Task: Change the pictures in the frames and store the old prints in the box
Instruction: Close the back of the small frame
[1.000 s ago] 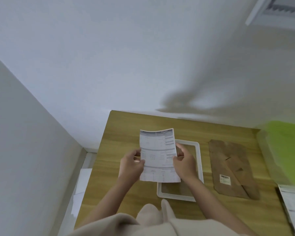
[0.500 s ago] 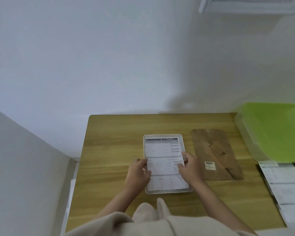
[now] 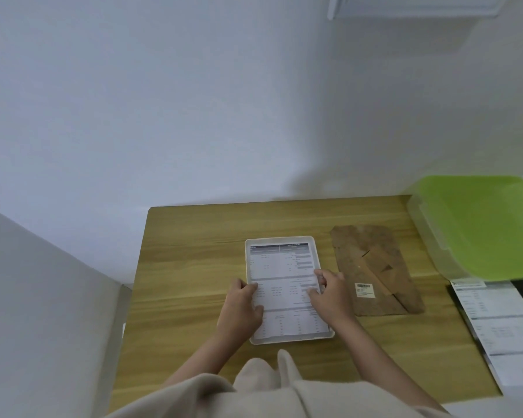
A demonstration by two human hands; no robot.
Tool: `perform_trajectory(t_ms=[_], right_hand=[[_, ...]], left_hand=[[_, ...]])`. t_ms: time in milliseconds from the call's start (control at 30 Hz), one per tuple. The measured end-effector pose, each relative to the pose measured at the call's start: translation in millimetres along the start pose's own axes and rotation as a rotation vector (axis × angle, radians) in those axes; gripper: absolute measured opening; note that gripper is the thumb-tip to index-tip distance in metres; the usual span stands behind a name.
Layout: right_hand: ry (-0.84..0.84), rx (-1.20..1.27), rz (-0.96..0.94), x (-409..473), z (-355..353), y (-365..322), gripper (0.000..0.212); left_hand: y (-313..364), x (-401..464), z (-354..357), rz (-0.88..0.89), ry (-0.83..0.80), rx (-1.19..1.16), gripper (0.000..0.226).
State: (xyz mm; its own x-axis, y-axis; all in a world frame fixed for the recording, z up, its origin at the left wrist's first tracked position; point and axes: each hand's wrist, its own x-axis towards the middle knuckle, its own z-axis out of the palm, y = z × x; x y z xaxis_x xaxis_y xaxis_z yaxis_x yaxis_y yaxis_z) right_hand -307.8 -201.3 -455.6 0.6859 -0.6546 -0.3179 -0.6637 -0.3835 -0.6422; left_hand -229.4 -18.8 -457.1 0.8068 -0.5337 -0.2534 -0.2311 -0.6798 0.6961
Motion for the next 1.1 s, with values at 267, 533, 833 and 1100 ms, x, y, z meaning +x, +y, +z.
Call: perform_trajectory(t_ms=[267, 533, 833, 1100], right_hand=[[-0.022, 0.064, -0.069, 11, -30, 19, 0.035], [0.104, 0.065, -0.008, 28, -101, 71, 0.041], [0.055, -0.116, 0.109, 52, -148, 132, 0.059], [-0.036, -0.026, 0.062, 67, -145, 142, 0.067]], left_hand=[[25, -3, 10, -0.075, 0.153, -0.024, 0.049], [95, 6, 66, -0.034, 0.164, -0.101, 0.043], [158, 28, 139, -0.191, 0.043, -0.079, 0.044], [167, 36, 148, -0.318, 0.077, -0.066, 0.050]])
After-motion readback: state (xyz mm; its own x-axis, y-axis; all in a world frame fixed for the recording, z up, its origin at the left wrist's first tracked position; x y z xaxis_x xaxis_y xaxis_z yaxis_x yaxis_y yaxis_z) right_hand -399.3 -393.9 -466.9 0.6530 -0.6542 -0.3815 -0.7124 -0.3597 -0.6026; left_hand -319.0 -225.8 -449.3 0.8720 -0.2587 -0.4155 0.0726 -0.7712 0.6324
